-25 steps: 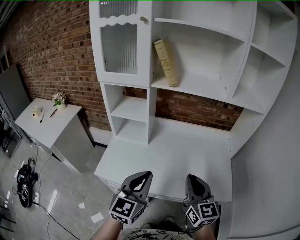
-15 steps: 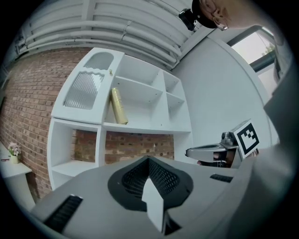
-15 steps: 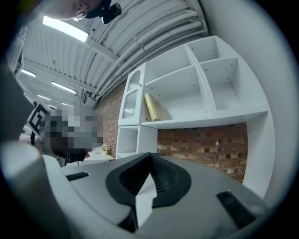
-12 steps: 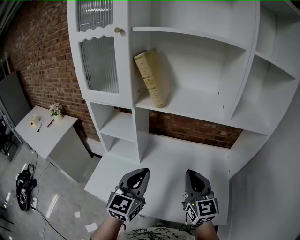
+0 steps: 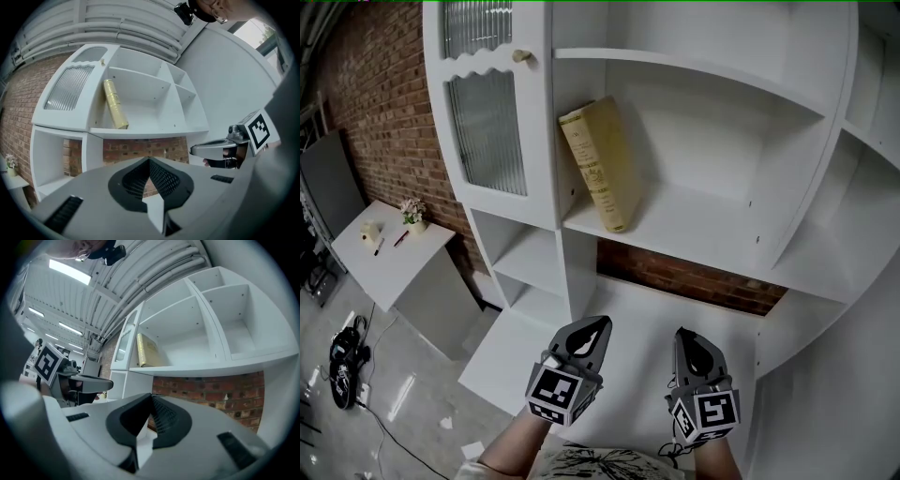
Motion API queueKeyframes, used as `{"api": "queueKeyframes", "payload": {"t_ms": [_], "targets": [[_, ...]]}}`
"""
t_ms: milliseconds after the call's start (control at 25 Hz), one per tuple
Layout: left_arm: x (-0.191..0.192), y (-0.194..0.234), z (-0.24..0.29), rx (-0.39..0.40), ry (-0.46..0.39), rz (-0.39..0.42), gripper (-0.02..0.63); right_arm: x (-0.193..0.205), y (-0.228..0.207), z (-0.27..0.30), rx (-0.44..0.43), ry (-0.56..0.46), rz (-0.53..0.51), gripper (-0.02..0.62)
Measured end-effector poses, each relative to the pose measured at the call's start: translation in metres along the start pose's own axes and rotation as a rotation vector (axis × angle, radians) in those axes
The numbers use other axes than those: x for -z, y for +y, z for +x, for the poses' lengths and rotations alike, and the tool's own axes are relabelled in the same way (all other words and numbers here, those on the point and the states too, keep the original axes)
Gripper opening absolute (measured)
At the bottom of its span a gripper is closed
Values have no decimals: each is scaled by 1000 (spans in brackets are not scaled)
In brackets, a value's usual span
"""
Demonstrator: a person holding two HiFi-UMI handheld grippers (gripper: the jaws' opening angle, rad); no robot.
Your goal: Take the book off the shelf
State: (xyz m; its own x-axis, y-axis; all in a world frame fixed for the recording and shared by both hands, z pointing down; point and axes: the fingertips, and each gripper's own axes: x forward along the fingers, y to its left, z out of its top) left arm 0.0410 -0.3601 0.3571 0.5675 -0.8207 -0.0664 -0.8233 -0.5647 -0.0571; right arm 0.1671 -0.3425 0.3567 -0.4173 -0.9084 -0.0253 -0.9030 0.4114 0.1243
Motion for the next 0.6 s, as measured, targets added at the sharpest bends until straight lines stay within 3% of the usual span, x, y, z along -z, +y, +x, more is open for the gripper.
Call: {"api": "queueKeyframes", "payload": {"t_ms": [280,400,440,600], "targets": [[-64,43,27,-53,-57,17,9,-6,0,27,15,-5,-19,3],[-86,53,41,-22,-55,-16,189,-5,6,37,11,0,-30,3],[-92,57,46,-18,-54,-36,194,-4,8,39,10,2,-32,3],[-114,77,67,-21,-43,-116,336,0,18,47,3,16,-41,3]]}}
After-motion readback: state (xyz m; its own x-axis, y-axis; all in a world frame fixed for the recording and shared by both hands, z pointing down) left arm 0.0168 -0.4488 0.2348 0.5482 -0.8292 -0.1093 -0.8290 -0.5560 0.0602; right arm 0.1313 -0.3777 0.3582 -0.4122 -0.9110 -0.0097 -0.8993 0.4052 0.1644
